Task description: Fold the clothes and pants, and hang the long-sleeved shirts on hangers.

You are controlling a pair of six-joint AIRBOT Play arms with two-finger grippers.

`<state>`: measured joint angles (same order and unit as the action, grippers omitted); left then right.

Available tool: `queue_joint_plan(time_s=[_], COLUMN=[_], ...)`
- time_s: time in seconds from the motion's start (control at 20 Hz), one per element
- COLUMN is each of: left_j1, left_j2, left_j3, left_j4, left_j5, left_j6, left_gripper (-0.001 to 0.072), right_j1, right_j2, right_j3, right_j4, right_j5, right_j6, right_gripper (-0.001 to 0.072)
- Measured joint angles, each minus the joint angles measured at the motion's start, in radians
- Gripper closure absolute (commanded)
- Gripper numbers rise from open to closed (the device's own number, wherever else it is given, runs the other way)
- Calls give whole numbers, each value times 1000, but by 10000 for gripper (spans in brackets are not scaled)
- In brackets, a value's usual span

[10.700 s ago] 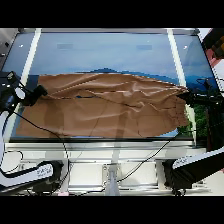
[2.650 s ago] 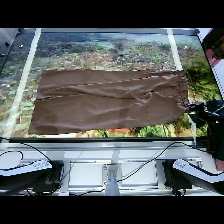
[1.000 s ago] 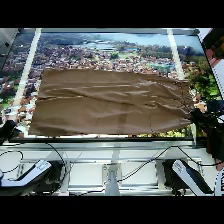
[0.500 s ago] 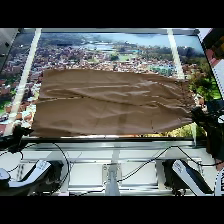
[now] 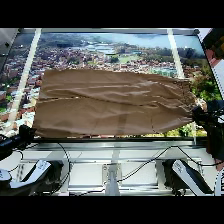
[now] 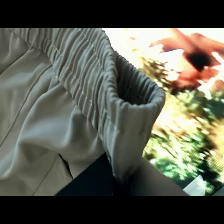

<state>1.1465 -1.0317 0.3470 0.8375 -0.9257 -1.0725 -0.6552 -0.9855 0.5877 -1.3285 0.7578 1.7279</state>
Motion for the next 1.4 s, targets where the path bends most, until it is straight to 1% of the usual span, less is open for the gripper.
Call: queue_joint_plan(time_s=[0.05, 0.25, 0.35, 0.45, 0.65, 0.9, 1.05, 1.2, 1.4], left_j1=[0, 0, 0, 0, 0, -3, -5, -6, -15], left_j2=[-1, 0, 10, 40, 162, 323, 380, 411, 424], left_j3=[-5, -10, 0, 23, 88, 150, 175, 217, 270], left_j4=[-2, -39, -95, -154, -213, -233, -238, -241, -289], left_j5=[18, 35, 25, -4, -31, -17, 2, 15, 58], left_j6=[15, 68, 112, 149, 180, 146, 101, 76, 58], left_gripper=[695, 689, 690, 691, 692, 693, 693, 693, 693], right_j1=[0, 0, 0, 0, 0, 0, 0, 0, 1], right_j2=[1, 17, 32, 44, 53, 56, 56, 56, 56], right_j3=[0, 9, 31, 70, 154, 245, 317, 398, 471], right_j4=[3, 8, -6, -32, -64, -95, -124, -143, -163], right_j5=[0, 18, 60, 130, 332, 551, 665, 737, 752], right_j6=[0, 0, 0, -12, -99, -193, -236, -272, -290], right_gripper=[683, 683, 683, 683, 683, 683, 683, 683, 683])
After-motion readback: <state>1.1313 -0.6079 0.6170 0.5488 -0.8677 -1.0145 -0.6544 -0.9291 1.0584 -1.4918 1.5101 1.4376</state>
